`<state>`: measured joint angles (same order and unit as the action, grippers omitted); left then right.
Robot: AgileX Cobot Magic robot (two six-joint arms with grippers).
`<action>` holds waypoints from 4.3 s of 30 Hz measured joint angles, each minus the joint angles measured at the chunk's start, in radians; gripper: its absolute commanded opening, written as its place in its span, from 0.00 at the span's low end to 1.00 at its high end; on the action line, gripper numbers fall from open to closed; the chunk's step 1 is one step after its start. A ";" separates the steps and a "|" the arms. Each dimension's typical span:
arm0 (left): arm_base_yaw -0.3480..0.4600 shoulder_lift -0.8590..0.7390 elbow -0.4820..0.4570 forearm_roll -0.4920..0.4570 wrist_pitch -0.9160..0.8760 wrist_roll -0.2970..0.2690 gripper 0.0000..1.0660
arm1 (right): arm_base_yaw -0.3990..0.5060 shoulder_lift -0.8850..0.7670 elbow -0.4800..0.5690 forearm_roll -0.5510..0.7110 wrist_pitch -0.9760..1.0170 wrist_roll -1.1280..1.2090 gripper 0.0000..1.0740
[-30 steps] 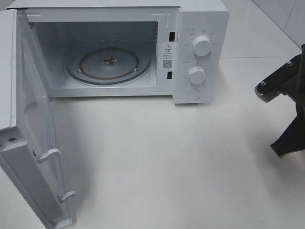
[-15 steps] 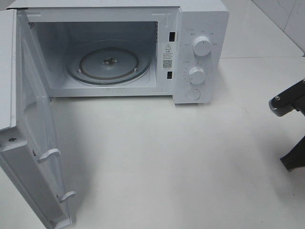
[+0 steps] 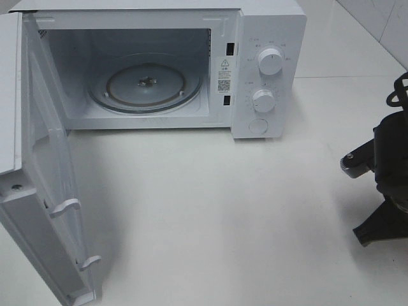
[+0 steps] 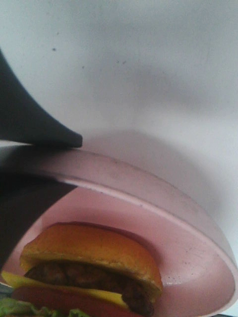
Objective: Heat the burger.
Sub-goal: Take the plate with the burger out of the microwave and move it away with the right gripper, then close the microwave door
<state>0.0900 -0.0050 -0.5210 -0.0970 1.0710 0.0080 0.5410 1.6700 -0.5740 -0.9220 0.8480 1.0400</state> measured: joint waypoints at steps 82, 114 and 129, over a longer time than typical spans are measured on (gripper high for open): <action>0.000 0.000 0.000 0.000 0.000 0.000 0.94 | -0.023 -1.224 0.002 0.694 0.201 -0.829 0.70; 0.000 0.000 0.000 0.000 0.000 0.000 0.94 | -0.393 -1.674 0.072 0.764 0.133 -0.961 0.70; 0.000 0.000 0.000 0.000 0.000 0.000 0.94 | -0.393 -1.674 0.082 0.768 0.126 -0.962 0.67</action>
<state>0.0900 -0.0050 -0.5210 -0.0970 1.0710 0.0080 0.1480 -0.0040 -0.4920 -0.1540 0.9740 0.0780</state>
